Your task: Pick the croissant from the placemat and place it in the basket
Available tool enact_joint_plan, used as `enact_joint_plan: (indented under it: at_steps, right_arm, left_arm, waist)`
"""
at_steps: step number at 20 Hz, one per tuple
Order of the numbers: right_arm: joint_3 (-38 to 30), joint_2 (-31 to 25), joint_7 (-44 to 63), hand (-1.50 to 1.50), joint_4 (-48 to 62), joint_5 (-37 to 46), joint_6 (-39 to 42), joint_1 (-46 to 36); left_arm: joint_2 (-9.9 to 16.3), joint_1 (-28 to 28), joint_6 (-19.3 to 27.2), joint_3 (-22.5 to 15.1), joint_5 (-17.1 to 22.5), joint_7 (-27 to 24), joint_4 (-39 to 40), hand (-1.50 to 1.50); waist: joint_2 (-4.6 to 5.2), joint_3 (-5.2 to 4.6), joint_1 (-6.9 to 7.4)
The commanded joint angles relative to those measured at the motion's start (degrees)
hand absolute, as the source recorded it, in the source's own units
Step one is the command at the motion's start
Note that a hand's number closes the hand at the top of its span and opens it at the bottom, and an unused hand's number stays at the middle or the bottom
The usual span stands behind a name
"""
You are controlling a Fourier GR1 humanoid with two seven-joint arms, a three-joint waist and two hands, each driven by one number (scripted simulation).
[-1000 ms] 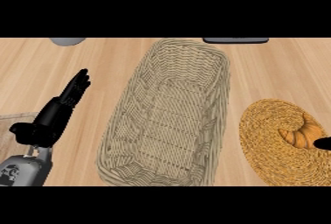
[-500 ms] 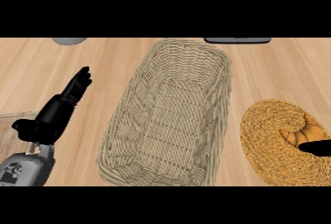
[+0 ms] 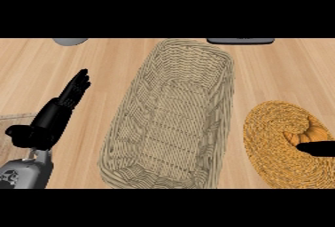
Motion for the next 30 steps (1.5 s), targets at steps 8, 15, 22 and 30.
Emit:
enact_joint_plan:
  at_steps: [8,15,22,30]
  right_arm:
    - [-2.4,3.6,-0.7,-1.50,2.8,3.6,2.2,-2.9]
    - [-1.8,4.5,-0.5,-1.50,3.3,5.6,4.4,-1.4]
    - [-3.3,6.4,-5.3,-1.50,12.8,7.1,0.3,-4.0]
    - [-6.4,3.5,-4.6,-1.50,20.1,6.5,3.9,-10.0]
  left_arm:
    - [-3.1,-0.7,-4.0,3.5,-3.0,1.5,-0.1,0.00]
    - [-4.9,-0.8,-4.6,4.8,-4.9,-2.5,4.2,0.00]
    - [-5.3,2.6,-6.7,5.9,-5.9,-1.1,-1.3,0.00]
    - [-7.1,1.7,-6.4,6.4,-7.6,-1.5,0.0,0.00]
  waist:
    - [0.00,-0.01,0.01]
    - [0.01,-0.02,-0.18]
    - [0.00,-0.01,0.04]
    - [0.04,-0.01,0.17]
